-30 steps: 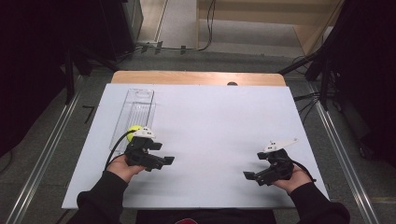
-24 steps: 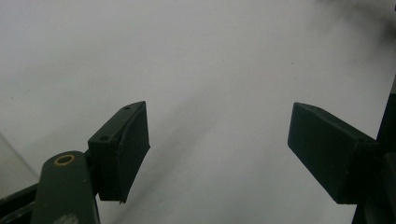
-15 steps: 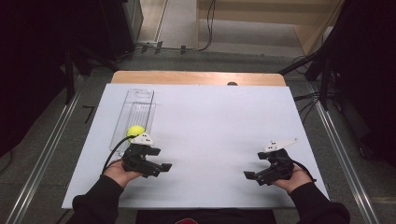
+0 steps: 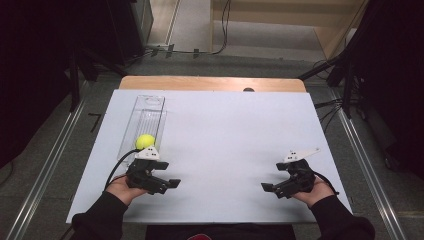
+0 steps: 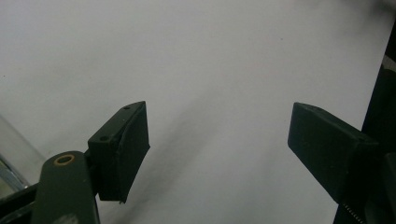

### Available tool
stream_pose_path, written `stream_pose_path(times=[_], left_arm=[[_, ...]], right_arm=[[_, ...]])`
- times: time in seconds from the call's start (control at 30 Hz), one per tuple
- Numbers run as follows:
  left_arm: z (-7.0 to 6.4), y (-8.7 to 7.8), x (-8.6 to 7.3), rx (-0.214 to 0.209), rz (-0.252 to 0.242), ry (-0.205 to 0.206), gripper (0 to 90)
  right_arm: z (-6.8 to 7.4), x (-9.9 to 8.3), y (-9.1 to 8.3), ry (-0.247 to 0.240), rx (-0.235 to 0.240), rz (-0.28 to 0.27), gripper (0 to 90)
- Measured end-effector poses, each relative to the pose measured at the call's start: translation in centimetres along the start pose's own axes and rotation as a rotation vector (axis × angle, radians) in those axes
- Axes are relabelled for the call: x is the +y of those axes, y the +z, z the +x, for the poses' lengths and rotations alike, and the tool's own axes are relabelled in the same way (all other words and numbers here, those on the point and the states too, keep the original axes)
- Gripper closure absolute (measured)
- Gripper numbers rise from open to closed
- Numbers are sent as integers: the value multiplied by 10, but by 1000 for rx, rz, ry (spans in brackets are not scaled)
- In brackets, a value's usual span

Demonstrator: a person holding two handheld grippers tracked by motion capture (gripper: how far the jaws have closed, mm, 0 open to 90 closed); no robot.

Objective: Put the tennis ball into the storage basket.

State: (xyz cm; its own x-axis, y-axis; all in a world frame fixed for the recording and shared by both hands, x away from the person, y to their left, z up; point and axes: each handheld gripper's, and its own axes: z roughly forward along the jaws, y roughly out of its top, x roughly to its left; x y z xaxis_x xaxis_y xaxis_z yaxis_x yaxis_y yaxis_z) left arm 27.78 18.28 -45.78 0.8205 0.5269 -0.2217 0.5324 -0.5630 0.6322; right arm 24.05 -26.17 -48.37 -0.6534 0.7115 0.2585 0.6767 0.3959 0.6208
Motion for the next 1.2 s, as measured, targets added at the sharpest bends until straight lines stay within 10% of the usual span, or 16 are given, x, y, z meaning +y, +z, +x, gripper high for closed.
stream_pose_path(times=[1.2], left_arm=[[-2, -2, -5, 5, 16, 2, 210]], right_arm=[[0, 0, 0, 1, 0, 1, 0]])
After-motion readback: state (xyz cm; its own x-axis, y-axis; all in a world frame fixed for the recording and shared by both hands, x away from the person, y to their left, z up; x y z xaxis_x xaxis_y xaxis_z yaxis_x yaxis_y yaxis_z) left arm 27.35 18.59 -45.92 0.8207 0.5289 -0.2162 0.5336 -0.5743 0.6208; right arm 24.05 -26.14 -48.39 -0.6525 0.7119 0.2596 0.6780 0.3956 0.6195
